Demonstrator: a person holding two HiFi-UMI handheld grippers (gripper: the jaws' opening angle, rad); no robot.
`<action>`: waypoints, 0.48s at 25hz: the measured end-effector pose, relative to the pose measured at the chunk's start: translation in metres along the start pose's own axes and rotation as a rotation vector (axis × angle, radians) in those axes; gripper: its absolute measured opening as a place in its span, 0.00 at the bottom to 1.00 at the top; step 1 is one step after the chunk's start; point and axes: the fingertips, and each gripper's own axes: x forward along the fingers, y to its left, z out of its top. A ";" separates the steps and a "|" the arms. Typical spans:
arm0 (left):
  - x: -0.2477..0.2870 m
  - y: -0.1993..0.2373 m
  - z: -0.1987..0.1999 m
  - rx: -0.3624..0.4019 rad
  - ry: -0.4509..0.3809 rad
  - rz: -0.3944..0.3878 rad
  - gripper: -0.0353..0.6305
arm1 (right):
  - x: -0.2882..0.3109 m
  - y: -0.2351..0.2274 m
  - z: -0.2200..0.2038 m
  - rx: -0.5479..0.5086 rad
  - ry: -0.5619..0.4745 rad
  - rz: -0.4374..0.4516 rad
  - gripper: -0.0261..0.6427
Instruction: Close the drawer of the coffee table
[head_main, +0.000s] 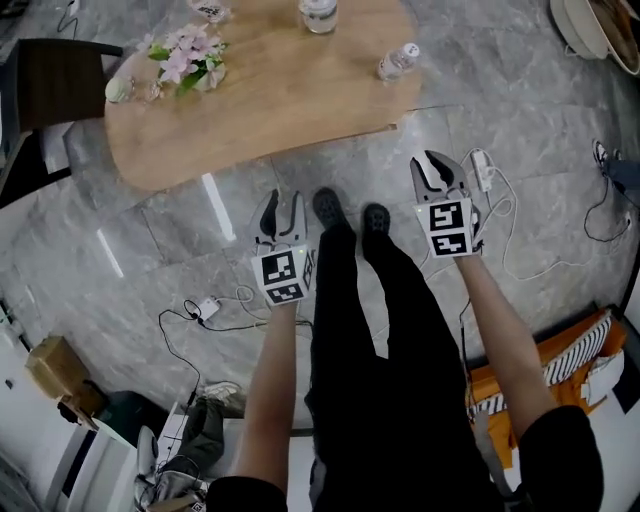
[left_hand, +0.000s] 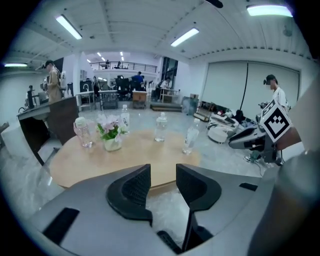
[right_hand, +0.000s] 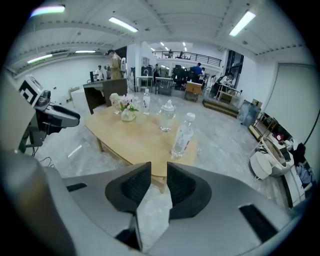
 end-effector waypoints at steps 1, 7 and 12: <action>-0.011 -0.006 0.011 0.001 -0.022 0.003 0.29 | -0.014 -0.003 0.009 0.009 -0.032 -0.003 0.18; -0.081 -0.034 0.082 -0.005 -0.173 0.019 0.18 | -0.104 -0.019 0.063 0.014 -0.213 -0.024 0.13; -0.143 -0.062 0.127 -0.002 -0.270 0.026 0.12 | -0.177 -0.023 0.097 0.025 -0.324 -0.017 0.09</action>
